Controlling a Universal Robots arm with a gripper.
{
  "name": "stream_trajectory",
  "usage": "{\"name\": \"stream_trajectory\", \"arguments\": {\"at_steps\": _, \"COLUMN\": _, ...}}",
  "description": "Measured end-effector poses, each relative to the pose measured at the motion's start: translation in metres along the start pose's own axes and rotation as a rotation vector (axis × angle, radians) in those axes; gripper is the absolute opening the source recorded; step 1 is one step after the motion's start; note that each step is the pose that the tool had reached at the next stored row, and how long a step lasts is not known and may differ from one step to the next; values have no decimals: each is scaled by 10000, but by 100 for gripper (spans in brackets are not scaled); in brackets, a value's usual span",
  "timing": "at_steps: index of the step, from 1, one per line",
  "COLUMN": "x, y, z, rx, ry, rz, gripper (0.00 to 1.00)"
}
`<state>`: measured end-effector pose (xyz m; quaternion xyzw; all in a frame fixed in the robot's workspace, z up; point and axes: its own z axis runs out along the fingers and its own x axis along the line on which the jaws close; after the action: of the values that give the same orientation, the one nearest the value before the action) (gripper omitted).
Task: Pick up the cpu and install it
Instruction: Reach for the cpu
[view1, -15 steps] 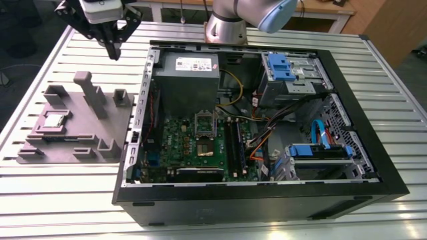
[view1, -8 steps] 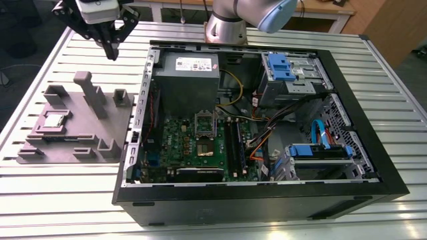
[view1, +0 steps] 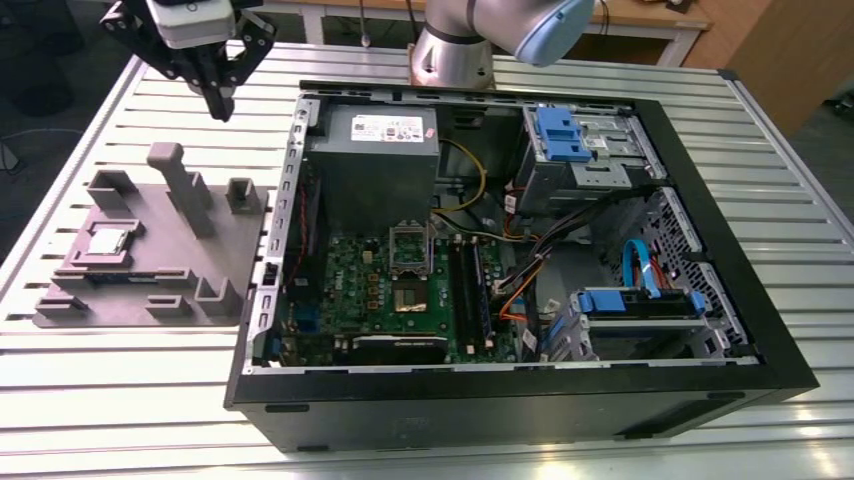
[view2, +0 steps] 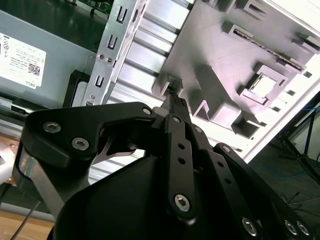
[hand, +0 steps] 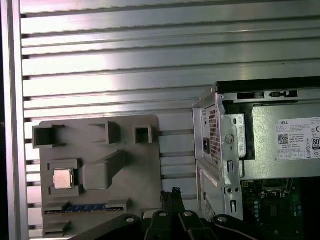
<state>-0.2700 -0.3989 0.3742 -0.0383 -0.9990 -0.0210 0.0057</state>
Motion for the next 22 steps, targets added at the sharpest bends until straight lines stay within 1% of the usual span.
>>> {"name": "stream_trajectory", "arguments": {"at_steps": 9, "x": 54, "y": -4, "z": 7, "rx": 1, "ry": 16, "rz": -1, "gripper": 11}}
{"name": "stream_trajectory", "arguments": {"at_steps": 22, "x": 122, "y": -10, "z": 18, "rx": 3, "ry": 58, "rz": 1, "gripper": 11}}
